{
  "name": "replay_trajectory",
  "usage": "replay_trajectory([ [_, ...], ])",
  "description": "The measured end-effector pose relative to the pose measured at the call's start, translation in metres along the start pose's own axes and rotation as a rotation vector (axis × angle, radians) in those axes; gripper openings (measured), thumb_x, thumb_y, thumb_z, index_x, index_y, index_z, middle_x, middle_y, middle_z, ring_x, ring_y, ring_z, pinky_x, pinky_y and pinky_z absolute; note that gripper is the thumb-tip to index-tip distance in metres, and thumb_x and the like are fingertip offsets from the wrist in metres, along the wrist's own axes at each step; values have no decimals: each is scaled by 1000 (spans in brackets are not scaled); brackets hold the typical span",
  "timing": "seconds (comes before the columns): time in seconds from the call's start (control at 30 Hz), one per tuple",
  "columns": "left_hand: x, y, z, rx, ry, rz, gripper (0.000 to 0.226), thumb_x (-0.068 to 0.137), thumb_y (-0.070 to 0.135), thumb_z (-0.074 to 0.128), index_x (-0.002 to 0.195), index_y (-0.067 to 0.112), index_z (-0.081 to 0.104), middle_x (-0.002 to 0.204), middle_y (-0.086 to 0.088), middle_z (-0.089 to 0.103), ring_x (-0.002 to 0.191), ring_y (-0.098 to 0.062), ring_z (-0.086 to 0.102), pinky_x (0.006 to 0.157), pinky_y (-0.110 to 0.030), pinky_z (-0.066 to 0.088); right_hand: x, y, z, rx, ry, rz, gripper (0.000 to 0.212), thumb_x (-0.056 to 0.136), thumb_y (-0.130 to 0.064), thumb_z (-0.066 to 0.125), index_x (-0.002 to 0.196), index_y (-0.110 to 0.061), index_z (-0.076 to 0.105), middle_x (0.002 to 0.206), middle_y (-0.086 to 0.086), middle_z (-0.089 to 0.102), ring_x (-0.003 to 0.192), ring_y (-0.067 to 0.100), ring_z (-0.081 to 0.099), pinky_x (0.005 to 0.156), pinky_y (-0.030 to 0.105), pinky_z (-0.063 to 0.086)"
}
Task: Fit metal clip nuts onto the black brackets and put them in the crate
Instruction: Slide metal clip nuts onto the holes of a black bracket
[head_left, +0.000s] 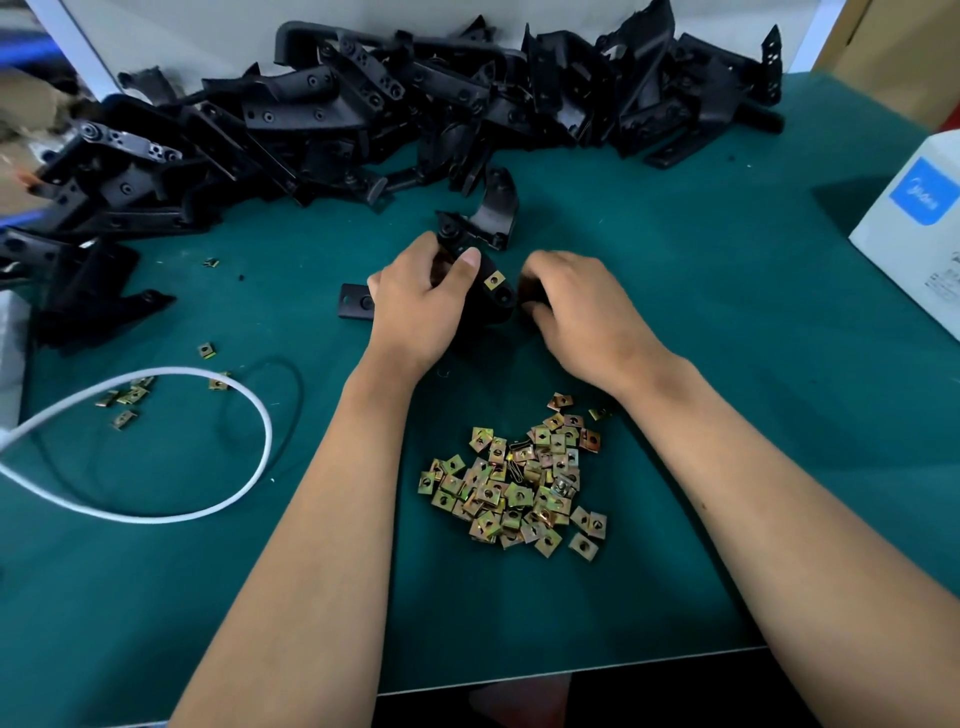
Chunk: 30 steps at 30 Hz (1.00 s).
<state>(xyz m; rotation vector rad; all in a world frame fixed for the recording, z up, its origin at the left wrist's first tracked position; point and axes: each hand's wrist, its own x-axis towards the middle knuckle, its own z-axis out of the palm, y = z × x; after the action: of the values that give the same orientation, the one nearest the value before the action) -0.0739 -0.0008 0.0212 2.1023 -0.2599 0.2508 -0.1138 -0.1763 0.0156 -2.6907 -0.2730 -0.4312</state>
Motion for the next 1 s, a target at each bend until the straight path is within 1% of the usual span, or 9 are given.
replay_trajectory([
  [0.1,-1,2,-3,-34,-21,8,45,91,45,51,91,0,55,82,-11,61,86,-32,55,101,-57,41,0,2,2,190,92,66,28,96,-1,61,122,-10,67,109,5,66,98,20,61,84,25,47],
  [0.17,-2,3,-4,-53,-25,23,45,89,43,51,93,-2,57,91,-19,65,90,-36,58,102,-59,42,0,2,1,303,155,102,24,96,-1,63,115,-12,74,99,-1,66,87,11,59,77,11,41],
  [0.2,-2,4,-5,-60,-29,30,45,88,42,52,93,-2,57,93,-20,66,91,-37,58,102,-61,42,0,3,0,375,178,129,21,95,-3,66,109,-14,76,95,-3,68,81,8,61,75,9,43],
  [0.3,-3,6,-6,-64,-61,52,45,88,41,53,94,-3,59,92,-18,68,92,-38,60,102,-63,41,0,2,-2,681,236,251,7,93,-8,72,94,-14,76,78,-3,72,63,10,66,62,24,56],
  [0.4,-4,7,-5,-60,-84,94,40,90,40,55,89,0,59,85,-12,67,90,-36,60,98,-63,43,0,0,-5,950,295,330,5,93,-12,73,89,-10,72,71,5,73,54,15,62,51,27,54],
  [0.5,-5,9,-3,-49,-96,132,38,90,39,56,85,1,56,79,-8,63,85,-35,58,90,-58,47,0,2,-6,1042,320,376,10,93,-18,75,89,-11,72,64,3,69,51,13,55,45,25,47],
  [0.7,-8,14,2,-29,-117,182,34,92,36,55,90,2,60,85,-9,68,88,-33,61,96,-60,45,1,2,-6,1140,284,335,13,90,-4,75,85,-17,79,83,5,74,76,14,67,65,24,56],
  [0.87,-9,15,4,6,-101,253,34,92,35,56,87,1,57,82,-11,66,83,-33,59,96,-60,44,1,1,-8,1089,261,258,16,90,-1,73,99,-15,73,86,6,76,75,14,68,68,26,57],
  [1.0,-8,14,5,27,-107,276,38,91,36,55,92,-1,61,85,-14,67,85,-34,61,96,-58,44,2,3,-9,1031,285,251,15,88,-1,76,95,-14,78,84,6,77,75,15,70,67,24,55],
])
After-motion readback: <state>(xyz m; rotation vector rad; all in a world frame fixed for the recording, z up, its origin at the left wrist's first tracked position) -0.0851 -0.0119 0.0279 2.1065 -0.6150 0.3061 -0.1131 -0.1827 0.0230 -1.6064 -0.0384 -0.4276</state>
